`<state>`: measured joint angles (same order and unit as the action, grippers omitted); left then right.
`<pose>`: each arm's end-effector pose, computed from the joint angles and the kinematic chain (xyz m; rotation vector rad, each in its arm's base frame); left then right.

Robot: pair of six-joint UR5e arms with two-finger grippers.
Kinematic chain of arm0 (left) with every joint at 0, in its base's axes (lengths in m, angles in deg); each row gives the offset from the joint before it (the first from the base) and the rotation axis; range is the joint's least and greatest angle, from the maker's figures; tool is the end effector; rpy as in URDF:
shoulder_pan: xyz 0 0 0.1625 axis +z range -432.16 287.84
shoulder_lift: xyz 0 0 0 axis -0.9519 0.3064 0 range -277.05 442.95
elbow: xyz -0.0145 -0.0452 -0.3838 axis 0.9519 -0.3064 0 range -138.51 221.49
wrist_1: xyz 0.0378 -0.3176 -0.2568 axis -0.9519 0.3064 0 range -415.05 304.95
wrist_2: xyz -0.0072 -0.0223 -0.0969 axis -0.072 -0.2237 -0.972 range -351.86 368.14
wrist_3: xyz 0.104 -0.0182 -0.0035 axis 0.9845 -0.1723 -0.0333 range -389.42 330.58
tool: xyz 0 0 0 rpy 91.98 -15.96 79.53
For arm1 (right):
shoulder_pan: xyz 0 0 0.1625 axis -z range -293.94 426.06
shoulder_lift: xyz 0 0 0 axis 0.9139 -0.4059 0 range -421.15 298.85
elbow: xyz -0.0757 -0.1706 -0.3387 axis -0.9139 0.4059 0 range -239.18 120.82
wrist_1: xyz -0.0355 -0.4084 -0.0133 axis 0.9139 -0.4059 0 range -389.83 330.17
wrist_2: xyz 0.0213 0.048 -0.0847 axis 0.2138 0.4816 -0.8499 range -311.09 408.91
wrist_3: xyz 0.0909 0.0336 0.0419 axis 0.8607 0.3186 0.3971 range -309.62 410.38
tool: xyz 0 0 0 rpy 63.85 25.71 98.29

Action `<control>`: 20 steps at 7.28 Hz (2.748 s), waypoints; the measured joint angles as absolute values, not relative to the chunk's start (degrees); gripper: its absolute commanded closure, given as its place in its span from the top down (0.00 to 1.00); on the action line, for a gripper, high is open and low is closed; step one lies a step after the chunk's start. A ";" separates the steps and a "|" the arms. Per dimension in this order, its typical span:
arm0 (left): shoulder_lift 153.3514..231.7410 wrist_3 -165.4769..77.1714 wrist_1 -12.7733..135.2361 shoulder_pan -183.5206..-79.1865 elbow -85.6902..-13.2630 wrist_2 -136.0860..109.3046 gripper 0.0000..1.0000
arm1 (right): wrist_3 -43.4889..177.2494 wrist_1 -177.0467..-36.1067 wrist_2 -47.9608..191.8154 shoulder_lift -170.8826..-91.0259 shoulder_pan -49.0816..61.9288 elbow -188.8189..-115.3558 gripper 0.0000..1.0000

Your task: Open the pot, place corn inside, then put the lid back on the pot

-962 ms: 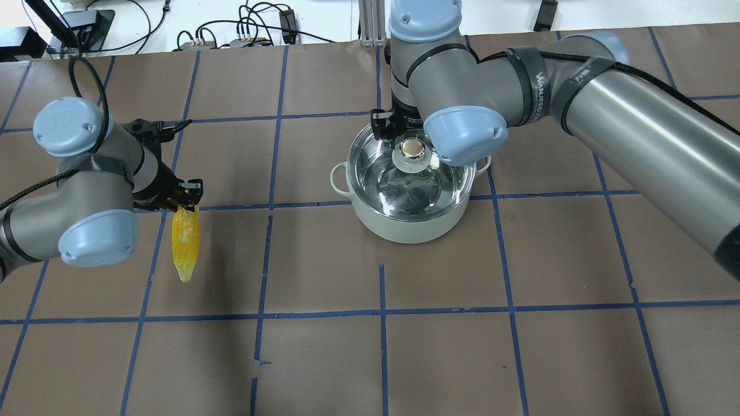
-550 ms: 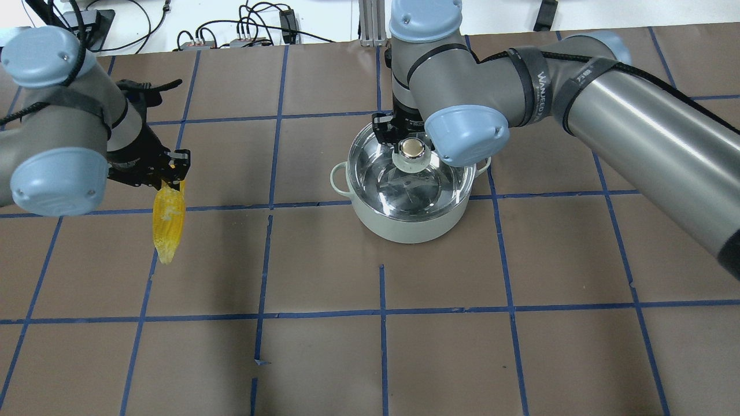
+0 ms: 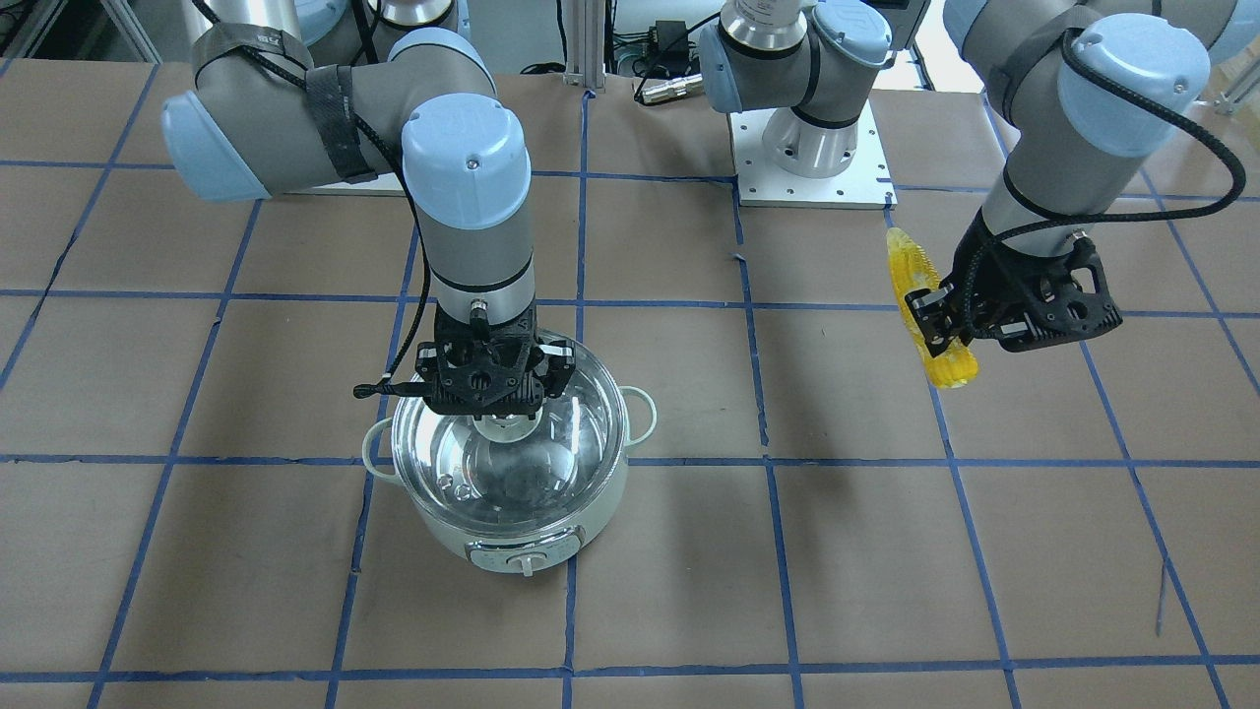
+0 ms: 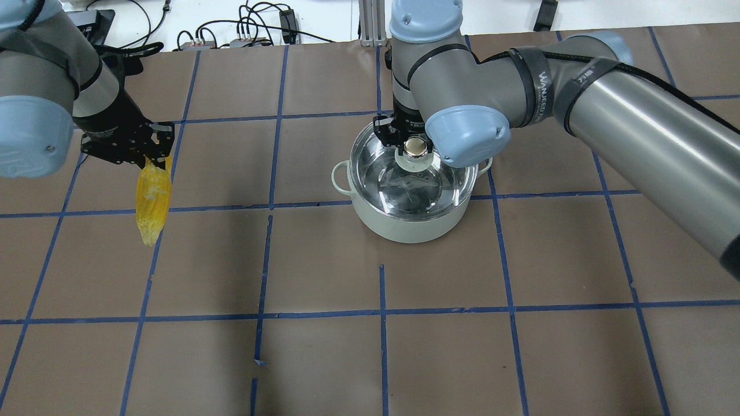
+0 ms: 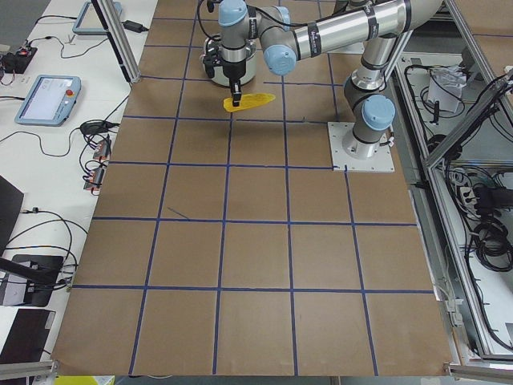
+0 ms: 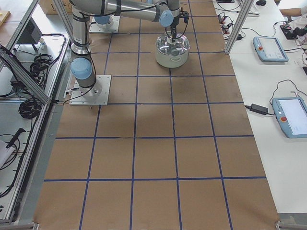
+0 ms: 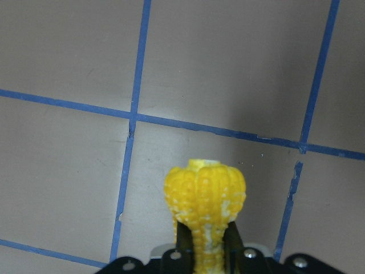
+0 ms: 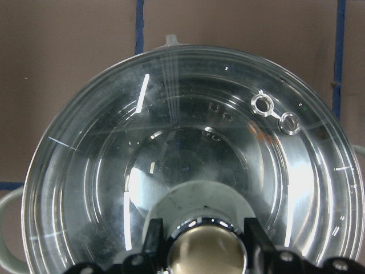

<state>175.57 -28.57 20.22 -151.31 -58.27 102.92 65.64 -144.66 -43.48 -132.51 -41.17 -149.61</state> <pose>-0.0281 -0.5150 0.3645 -0.2685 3.0423 -0.0492 0.3009 -0.5348 0.3073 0.0502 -3.1247 0.1691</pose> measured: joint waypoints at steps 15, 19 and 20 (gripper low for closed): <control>188.96 -46.88 18.46 -176.00 -44.25 102.11 0.11 | 51.61 -110.03 -43.71 -154.41 -26.63 -141.60 0.19; 201.28 -54.89 19.21 -184.80 -29.44 102.54 0.11 | 51.69 -112.61 -43.42 -155.69 -26.71 -147.95 0.20; 204.44 -56.20 19.27 -185.71 -26.50 102.57 0.11 | 51.72 -113.44 -43.44 -156.26 -26.69 -149.28 0.20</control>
<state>204.44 -56.20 19.27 -185.71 -26.50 102.57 51.72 -113.44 -43.44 -156.26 -26.69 -149.28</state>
